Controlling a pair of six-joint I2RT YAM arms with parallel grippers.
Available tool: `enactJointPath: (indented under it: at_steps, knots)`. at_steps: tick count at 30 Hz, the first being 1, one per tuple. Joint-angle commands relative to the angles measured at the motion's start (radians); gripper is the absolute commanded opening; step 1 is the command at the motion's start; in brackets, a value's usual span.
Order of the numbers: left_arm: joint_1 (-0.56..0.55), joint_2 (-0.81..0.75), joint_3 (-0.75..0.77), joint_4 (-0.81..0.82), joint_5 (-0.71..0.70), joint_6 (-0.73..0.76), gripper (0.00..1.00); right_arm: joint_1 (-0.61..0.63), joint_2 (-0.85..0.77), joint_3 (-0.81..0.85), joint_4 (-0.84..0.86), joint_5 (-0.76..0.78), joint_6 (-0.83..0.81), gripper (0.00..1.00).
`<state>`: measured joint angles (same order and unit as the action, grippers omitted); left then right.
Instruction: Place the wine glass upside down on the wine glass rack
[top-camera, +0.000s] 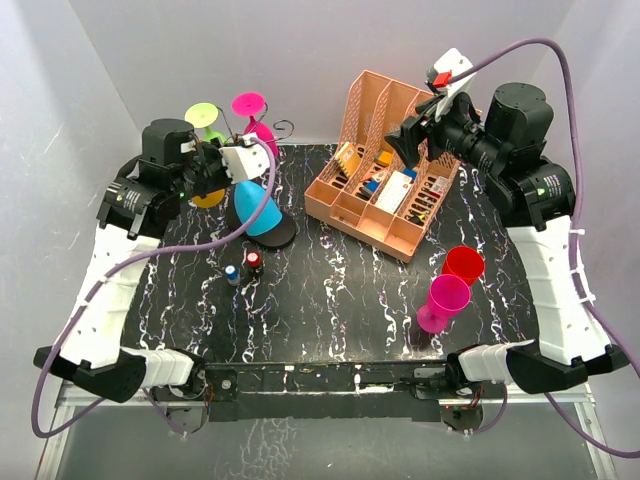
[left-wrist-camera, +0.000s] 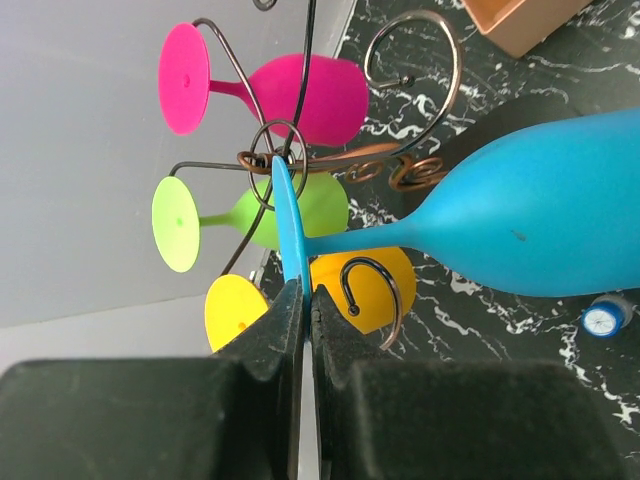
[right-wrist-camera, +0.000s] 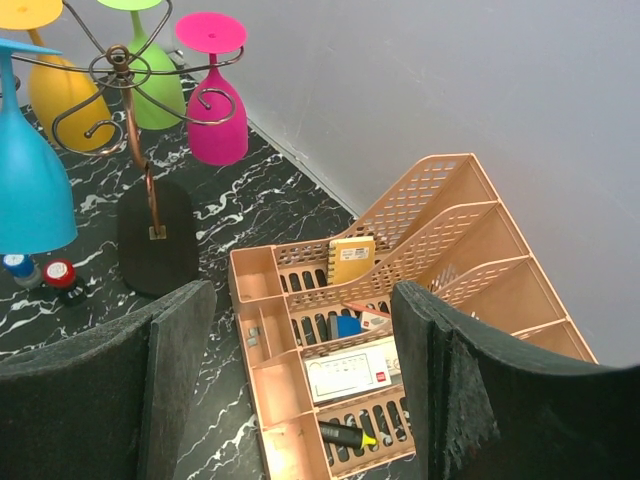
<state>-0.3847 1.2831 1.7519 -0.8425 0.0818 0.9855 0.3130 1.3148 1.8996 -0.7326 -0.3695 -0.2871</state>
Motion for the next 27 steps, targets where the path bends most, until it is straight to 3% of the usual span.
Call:
enactJointPath:
  at_steps: [1, 16, 27]
  knots:
    - [-0.029, 0.008, -0.009, 0.035, -0.101, 0.051, 0.00, -0.007, -0.031, -0.005, 0.053, -0.009, -0.003, 0.77]
    - [-0.057, 0.020, -0.057, 0.096, -0.298, 0.093, 0.00, -0.008, -0.038, -0.030, 0.055, -0.013, -0.012, 0.77]
    - [-0.056, 0.002, -0.035, 0.026, -0.350, 0.095, 0.00, -0.008, -0.044, -0.046, 0.059, -0.006, -0.020, 0.78]
